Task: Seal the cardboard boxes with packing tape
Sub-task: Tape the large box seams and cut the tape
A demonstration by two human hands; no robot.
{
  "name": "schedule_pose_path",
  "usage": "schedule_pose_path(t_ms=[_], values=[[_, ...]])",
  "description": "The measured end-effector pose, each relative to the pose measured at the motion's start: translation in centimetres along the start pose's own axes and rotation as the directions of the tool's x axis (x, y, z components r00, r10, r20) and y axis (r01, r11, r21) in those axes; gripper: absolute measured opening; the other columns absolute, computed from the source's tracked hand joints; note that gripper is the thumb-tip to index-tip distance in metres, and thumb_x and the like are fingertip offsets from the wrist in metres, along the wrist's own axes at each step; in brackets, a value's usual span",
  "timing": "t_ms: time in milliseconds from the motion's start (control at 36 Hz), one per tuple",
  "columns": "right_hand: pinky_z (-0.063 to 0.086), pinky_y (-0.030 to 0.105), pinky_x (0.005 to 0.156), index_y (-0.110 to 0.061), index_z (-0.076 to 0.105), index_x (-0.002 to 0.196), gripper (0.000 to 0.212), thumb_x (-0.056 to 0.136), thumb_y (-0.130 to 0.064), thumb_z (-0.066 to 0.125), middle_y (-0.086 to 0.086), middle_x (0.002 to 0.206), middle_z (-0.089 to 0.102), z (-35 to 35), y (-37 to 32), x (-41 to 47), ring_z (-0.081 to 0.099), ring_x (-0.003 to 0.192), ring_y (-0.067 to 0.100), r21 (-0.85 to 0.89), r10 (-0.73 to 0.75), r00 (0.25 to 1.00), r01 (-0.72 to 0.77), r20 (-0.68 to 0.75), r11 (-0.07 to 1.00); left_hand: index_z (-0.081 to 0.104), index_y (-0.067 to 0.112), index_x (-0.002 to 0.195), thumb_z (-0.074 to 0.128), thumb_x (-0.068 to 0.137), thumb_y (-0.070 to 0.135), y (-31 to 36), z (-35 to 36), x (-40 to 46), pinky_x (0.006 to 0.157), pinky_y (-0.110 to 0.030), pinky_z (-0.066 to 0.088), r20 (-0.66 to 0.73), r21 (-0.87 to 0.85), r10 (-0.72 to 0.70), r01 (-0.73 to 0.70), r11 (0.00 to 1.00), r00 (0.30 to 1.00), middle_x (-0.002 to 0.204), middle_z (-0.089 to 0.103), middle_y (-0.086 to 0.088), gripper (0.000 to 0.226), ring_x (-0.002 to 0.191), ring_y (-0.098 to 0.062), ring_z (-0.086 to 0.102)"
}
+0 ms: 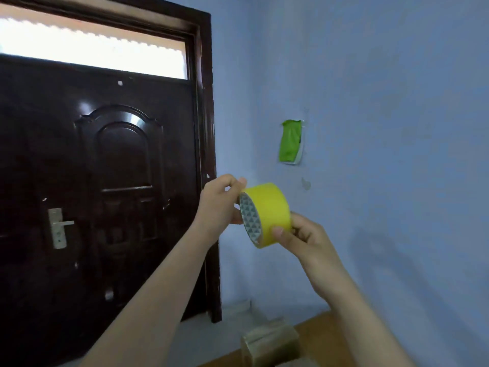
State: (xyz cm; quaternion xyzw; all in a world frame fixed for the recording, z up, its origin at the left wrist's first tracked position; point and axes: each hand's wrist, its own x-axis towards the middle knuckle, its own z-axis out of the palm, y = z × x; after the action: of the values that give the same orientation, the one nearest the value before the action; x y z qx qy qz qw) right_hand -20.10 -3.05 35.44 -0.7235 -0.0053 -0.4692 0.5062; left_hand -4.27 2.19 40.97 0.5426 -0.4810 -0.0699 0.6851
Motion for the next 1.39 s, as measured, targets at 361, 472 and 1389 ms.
schedule_pose_path(t_ms=[361,472,1389], values=[[0.034,0.014,0.057,-0.015,0.061,0.071,0.024,0.08,-0.037,0.068,-0.012,0.06,0.056,0.3,2.5,-1.8,0.048,0.059,0.0,-0.172,0.074,0.994,-0.088,-0.085,0.981,0.068,0.001,0.064,0.067,0.087,0.01,-2.5,2.1,-0.1,0.061,-0.027,0.048,-0.175,0.019,0.043,-0.04,0.999,0.984,0.061,0.067,-0.009,0.025,0.062,-0.019,0.061],[0.028,0.015,0.051,-0.016,0.049,0.063,0.035,0.087,-0.036,0.063,-0.009,0.052,0.041,0.6,3.8,-3.1,0.035,0.05,0.004,-0.219,0.096,0.992,-0.113,-0.088,0.969,0.063,0.001,0.066,0.065,0.089,0.012,-3.9,2.5,-0.5,0.05,-0.022,0.045,-0.25,-0.001,-0.076,0.079,0.997,0.965,0.054,0.065,0.001,0.026,0.046,-0.011,0.06],[0.029,0.029,0.056,-0.014,0.041,0.069,0.042,0.094,-0.047,0.047,0.002,0.064,0.037,4.8,16.2,-26.7,0.037,0.057,0.013,-0.493,0.789,0.608,-0.662,0.086,0.564,0.063,0.001,0.078,0.066,0.085,0.0,-25.0,-2.7,-23.9,0.045,-0.022,0.054,-0.185,-0.331,-0.89,0.826,0.456,0.417,0.045,0.061,0.0,0.008,0.038,-0.008,0.057]])
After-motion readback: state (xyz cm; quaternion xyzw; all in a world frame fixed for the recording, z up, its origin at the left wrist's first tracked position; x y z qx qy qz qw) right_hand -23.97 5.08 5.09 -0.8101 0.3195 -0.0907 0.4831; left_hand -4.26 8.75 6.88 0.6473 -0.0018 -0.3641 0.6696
